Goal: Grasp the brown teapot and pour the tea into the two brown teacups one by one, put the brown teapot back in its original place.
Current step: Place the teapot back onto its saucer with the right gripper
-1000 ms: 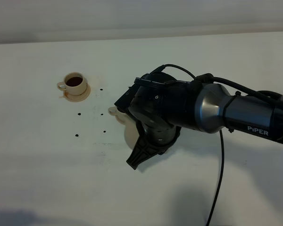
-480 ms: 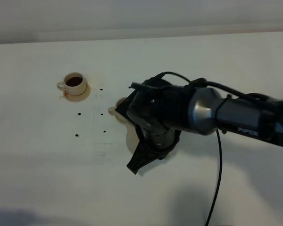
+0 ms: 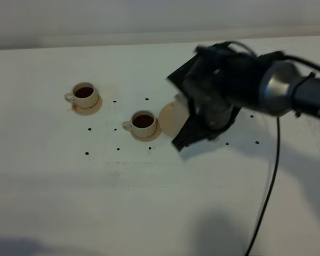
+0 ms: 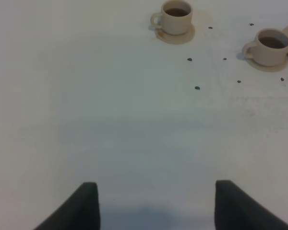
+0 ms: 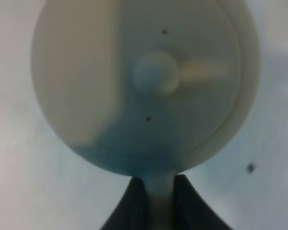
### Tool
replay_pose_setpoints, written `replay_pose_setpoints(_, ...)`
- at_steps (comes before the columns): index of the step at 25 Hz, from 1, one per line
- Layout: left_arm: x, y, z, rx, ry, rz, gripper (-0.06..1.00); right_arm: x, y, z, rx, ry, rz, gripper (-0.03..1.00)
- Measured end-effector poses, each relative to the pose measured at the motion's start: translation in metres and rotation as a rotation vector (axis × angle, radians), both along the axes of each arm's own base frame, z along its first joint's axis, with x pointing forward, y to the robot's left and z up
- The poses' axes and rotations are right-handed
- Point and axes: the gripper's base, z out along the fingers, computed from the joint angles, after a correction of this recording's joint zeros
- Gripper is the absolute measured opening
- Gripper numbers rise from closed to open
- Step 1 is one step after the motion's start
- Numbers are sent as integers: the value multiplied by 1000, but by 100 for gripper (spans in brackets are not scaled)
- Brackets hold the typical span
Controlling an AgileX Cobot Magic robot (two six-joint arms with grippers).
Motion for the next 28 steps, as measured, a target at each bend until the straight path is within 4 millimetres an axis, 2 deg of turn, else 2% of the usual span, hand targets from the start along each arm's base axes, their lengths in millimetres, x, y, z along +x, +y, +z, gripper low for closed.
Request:
replay_pose_setpoints(5,0,0,0,0,0,0,50,17,-3,0,73,-75,21,9)
replay_pose_setpoints(10,0,0,0,0,0,0,50,30,0,-19,52,-60,44,9)
replay_pose_setpoints(15,0,0,0,0,0,0,50,43,6,-29,30,-62,61,9)
replay_pose_setpoints(21,0,0,0,0,0,0,50,52,0,-49,-4,-31,46,9)
replay_pose_setpoints(28,0,0,0,0,0,0,50,53,2,-54,23,-14,52,9)
